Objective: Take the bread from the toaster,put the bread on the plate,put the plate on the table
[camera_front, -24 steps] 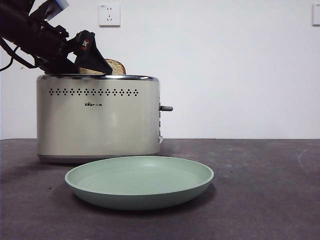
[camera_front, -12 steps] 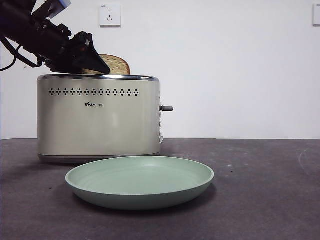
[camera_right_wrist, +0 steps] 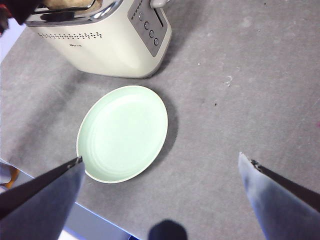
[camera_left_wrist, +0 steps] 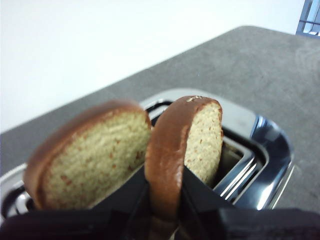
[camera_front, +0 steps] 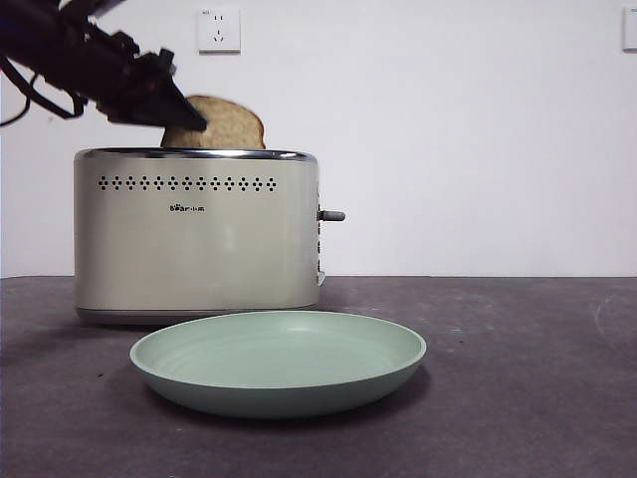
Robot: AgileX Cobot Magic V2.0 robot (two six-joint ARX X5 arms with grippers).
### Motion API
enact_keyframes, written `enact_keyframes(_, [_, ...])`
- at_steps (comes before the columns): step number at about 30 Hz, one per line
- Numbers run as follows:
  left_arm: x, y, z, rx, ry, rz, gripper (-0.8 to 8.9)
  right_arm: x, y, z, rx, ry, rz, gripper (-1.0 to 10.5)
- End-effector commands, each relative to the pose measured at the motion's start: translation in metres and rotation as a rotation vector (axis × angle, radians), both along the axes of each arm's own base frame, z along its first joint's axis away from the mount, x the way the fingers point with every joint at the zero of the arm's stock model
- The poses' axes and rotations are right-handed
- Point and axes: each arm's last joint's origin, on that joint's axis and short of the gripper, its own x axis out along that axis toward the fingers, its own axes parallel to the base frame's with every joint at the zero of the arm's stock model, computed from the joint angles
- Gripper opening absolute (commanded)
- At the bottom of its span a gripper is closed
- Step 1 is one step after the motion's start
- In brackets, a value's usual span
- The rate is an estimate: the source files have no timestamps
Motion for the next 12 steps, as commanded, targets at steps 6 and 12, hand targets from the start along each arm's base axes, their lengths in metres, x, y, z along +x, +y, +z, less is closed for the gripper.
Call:
enact_keyframes(6, [-0.019,0.002,0.053,-0.032,-0.168,-0.012,-0.12,0.0,0.0,0.001,-0.006,-0.011,0.009,5.4])
enact_keyframes(12, [-0.04,0.006,0.096,-0.059,-0.208,-0.01,-0.09,0.0,0.0,0.001,-0.006,-0.012,0.009,5.4])
